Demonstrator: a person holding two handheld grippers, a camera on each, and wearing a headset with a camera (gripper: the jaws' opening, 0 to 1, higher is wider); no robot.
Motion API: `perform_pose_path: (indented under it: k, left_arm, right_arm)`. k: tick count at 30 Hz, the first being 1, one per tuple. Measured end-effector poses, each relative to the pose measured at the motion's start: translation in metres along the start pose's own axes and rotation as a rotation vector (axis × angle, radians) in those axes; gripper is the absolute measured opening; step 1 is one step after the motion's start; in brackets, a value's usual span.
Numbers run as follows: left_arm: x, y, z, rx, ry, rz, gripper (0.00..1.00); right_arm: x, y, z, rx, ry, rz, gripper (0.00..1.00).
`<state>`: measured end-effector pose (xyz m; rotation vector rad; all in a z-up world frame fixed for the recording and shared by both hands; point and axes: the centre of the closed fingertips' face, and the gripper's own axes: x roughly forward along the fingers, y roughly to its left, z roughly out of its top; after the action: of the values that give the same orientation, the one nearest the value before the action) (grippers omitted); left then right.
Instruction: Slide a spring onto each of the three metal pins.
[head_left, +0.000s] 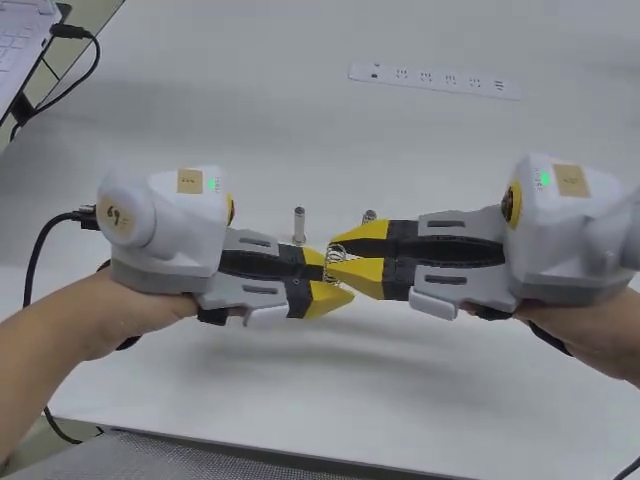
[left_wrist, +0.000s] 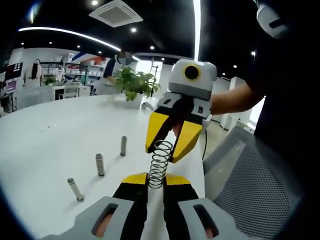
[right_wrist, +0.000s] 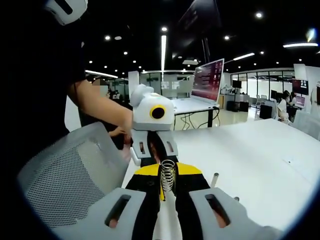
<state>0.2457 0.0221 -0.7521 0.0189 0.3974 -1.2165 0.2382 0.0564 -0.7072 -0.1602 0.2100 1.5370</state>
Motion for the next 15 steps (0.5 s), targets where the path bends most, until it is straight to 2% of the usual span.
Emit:
perform_pose_path:
  k: [15]
  left_arm:
    - [-0.0039,0.0036,0.0055,-0.005,-0.012,0.03,0.04]
  right_arm:
    - [0.0036,-0.0036,0.0065,-0.009,0.003,-0.006,0.07]
